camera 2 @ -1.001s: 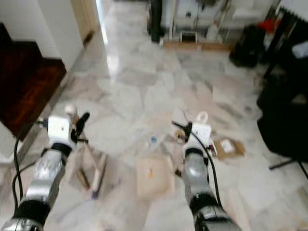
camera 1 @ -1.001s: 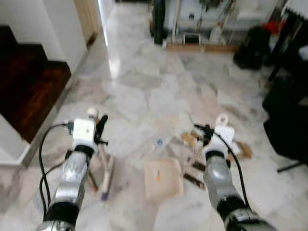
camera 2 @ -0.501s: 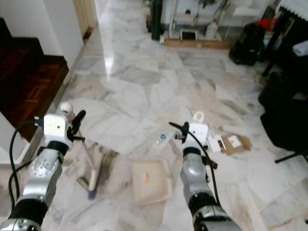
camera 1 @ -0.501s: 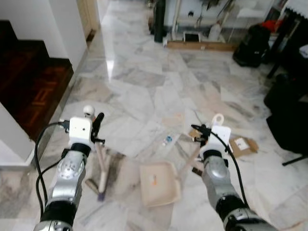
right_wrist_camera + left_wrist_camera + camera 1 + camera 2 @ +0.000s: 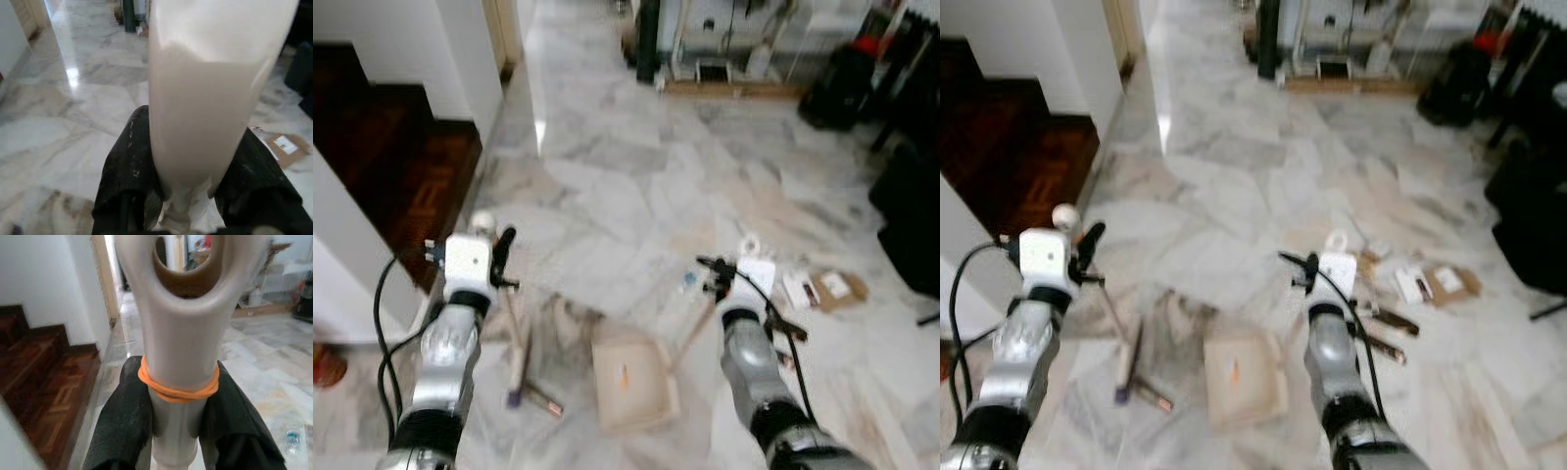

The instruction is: Sweep floor

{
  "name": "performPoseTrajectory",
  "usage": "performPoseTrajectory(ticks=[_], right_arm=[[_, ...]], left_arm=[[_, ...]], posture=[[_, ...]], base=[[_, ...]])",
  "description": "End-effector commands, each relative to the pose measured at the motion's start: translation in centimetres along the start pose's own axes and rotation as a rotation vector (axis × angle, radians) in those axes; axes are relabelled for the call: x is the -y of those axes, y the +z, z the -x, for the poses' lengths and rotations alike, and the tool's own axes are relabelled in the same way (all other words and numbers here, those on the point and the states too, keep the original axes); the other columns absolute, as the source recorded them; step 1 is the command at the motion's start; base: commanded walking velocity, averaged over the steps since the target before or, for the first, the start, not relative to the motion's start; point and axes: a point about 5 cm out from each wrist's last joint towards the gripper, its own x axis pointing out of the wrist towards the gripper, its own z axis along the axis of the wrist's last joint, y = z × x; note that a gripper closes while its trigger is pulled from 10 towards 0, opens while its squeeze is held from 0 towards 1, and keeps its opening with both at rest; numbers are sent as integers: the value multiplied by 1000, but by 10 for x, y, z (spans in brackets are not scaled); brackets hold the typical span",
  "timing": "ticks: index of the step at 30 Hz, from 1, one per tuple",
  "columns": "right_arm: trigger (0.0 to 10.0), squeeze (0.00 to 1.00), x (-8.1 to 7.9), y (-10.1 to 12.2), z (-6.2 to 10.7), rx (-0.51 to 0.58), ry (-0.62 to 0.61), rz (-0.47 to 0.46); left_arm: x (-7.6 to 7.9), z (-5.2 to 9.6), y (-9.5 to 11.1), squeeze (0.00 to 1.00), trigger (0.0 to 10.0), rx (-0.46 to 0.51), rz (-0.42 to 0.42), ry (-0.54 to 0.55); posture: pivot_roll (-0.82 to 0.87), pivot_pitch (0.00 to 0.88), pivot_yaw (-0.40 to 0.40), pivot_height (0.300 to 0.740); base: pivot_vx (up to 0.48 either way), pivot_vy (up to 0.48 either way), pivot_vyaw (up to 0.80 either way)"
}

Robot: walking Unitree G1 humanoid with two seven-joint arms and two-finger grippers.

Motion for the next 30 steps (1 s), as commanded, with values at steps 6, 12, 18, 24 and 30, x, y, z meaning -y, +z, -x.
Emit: performPoseTrajectory(ticks=[6, 12, 18, 24, 30], right_arm=[[10000, 0, -6, 8, -3, 30, 16, -9], [10000, 0, -4, 0, 0, -9, 13, 16], [10000, 0, 1, -15, 4, -82, 0, 65], [10000, 0, 2, -24, 8, -130, 20, 79], [10000, 0, -3, -38, 15, -206, 92, 127]], left_arm=[[-8, 4, -13, 0, 10000, -95, -107, 6], [-2, 11, -33, 0, 10000, -208, -112, -20], [8, 21, -56, 0, 10000, -361, -94, -67], [10, 22, -60, 0, 10000, -380, -3, -36], [5, 22, -61, 0, 10000, -384, 71, 15]], posture=[[104, 56, -52, 740], [99, 53, -54, 740], [100, 54, -58, 740], [97, 59, -63, 740], [94, 64, -67, 740]], base=[[0, 0, 0], [0, 0, 0], [0, 0, 0], [0, 0, 0], [0, 0, 0]])
